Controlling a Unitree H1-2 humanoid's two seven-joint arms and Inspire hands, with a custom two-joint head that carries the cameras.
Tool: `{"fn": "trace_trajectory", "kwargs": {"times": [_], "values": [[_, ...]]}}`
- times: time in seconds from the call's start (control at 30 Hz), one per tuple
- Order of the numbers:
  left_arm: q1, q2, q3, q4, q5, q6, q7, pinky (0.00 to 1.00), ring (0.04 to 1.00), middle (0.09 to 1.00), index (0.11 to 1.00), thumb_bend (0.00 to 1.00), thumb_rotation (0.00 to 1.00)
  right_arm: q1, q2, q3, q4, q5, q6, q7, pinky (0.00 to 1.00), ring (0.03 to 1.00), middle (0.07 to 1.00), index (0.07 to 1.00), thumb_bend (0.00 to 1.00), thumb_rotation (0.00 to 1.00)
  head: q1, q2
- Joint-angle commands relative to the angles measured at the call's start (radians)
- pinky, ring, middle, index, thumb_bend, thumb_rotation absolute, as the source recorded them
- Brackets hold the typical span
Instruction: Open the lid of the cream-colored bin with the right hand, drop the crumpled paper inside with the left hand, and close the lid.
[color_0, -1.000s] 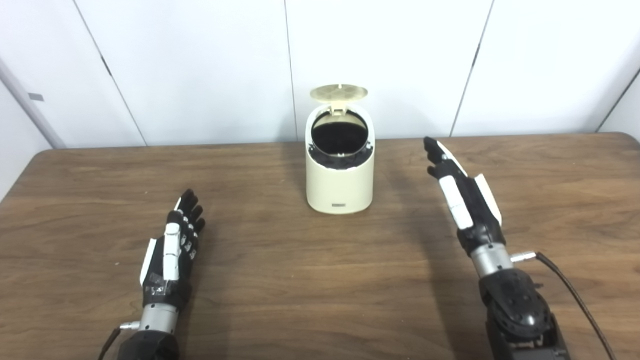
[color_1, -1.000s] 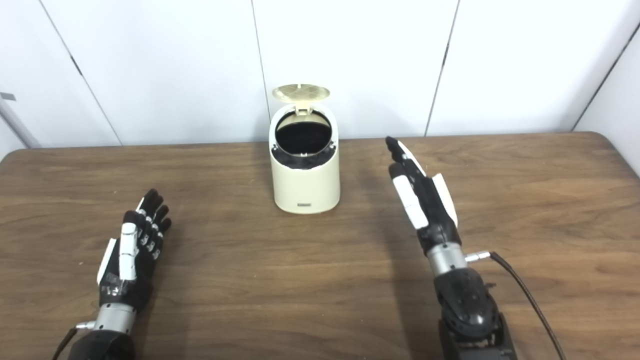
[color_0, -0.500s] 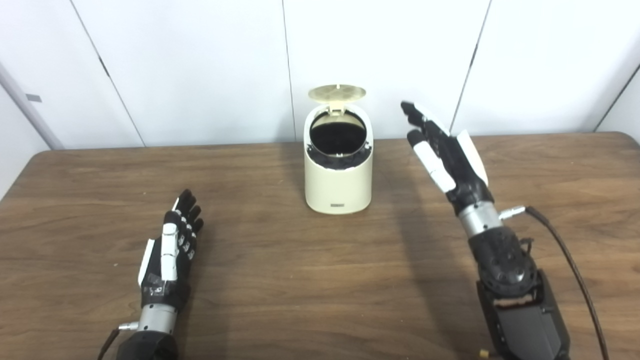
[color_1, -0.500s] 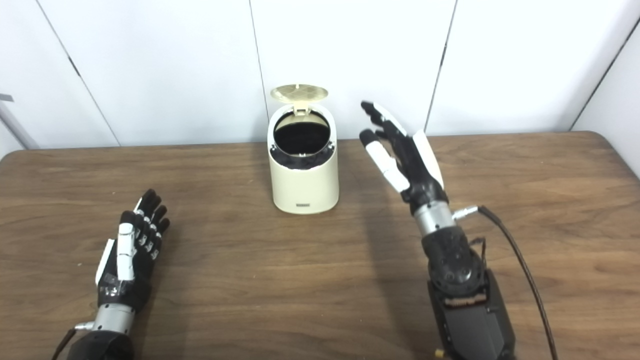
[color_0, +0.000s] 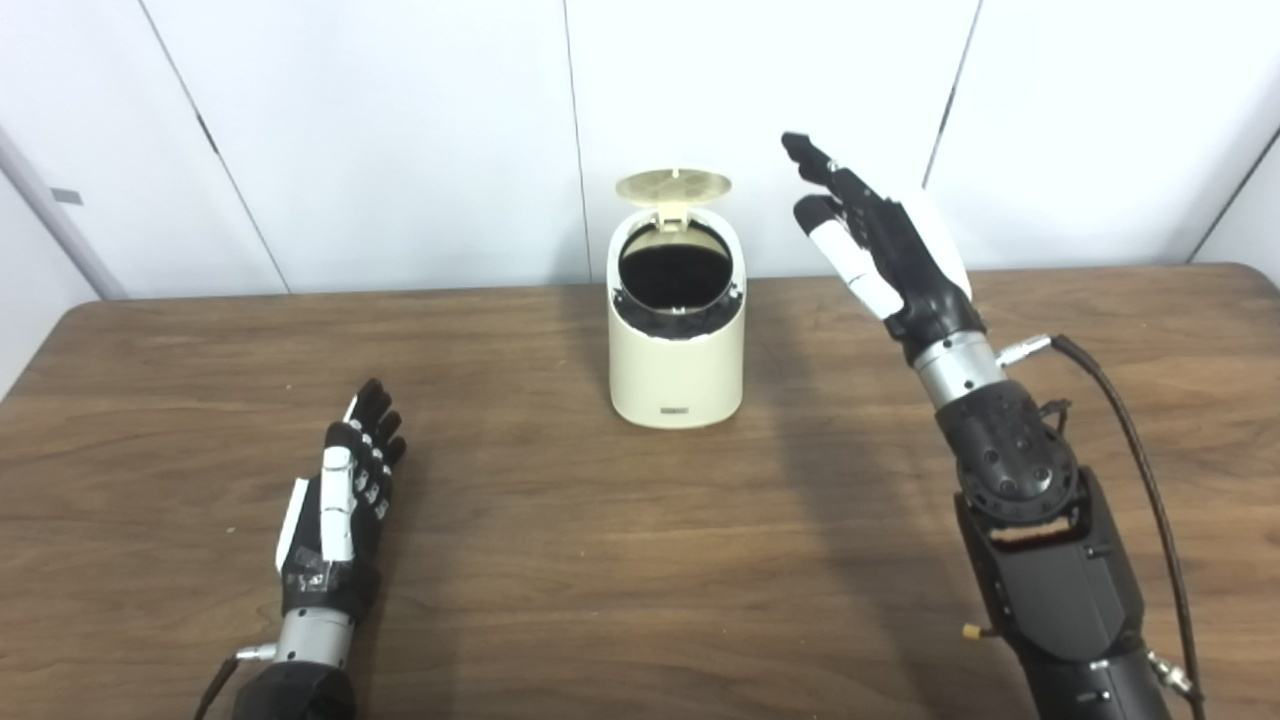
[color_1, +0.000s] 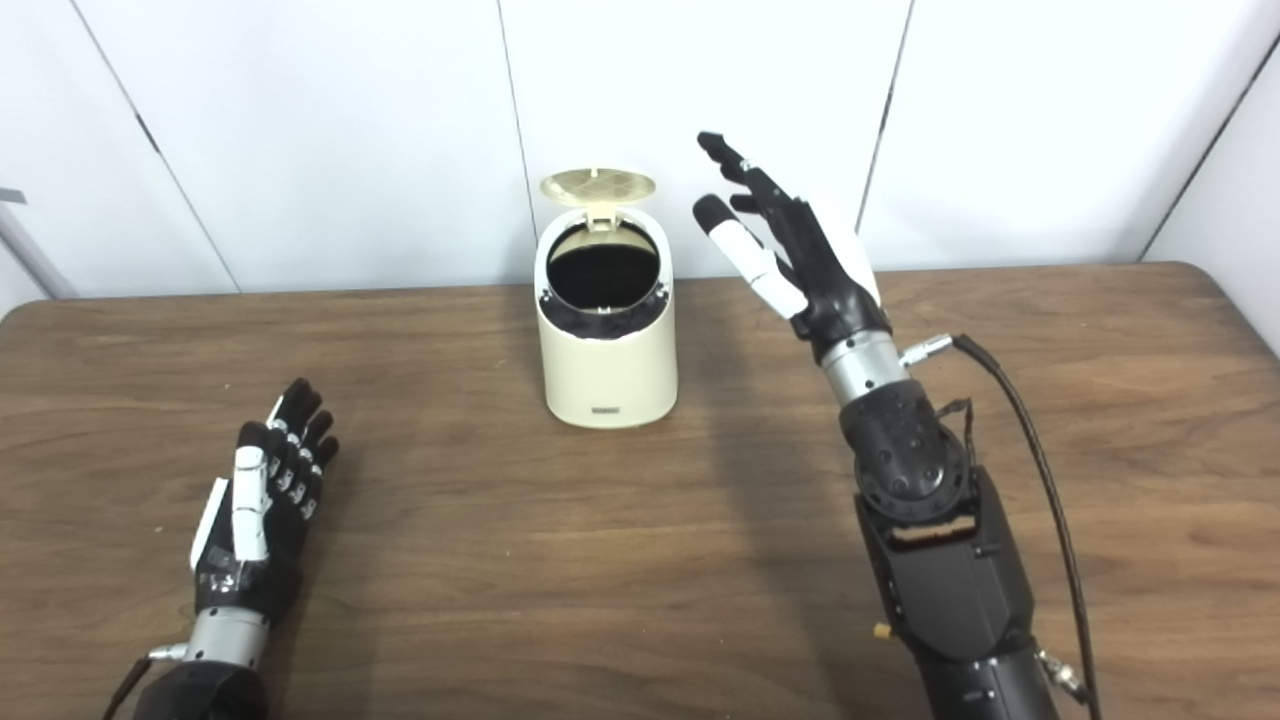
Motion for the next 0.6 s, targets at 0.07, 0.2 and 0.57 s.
{"fn": "trace_trajectory", "kwargs": {"times": [0.07,0.2,0.57], "values": [[0.019,-0.012,-0.008,0.055,0.012,-0.039,0.001,1.00,1.000,1.000,1.000,0.54,0.99,-0.089,-0.034,0.023,-0.022,-0.043,0.004,0.021,0.83,0.898,0.908,0.885,0.56,1.00,0.004,0.000],[0.020,-0.017,-0.010,0.053,0.010,-0.035,0.001,1.00,1.000,1.000,1.000,0.53,1.00,-0.122,-0.059,0.037,-0.017,-0.052,0.016,0.050,0.83,0.891,0.908,0.888,0.53,1.00,0.007,-0.001],[0.017,-0.023,-0.017,0.056,0.022,-0.035,0.007,1.00,1.000,1.000,1.000,0.51,1.00,-0.188,-0.097,0.069,0.017,-0.083,0.028,0.104,0.83,0.884,0.898,0.871,0.53,1.00,0.013,-0.006]]}}
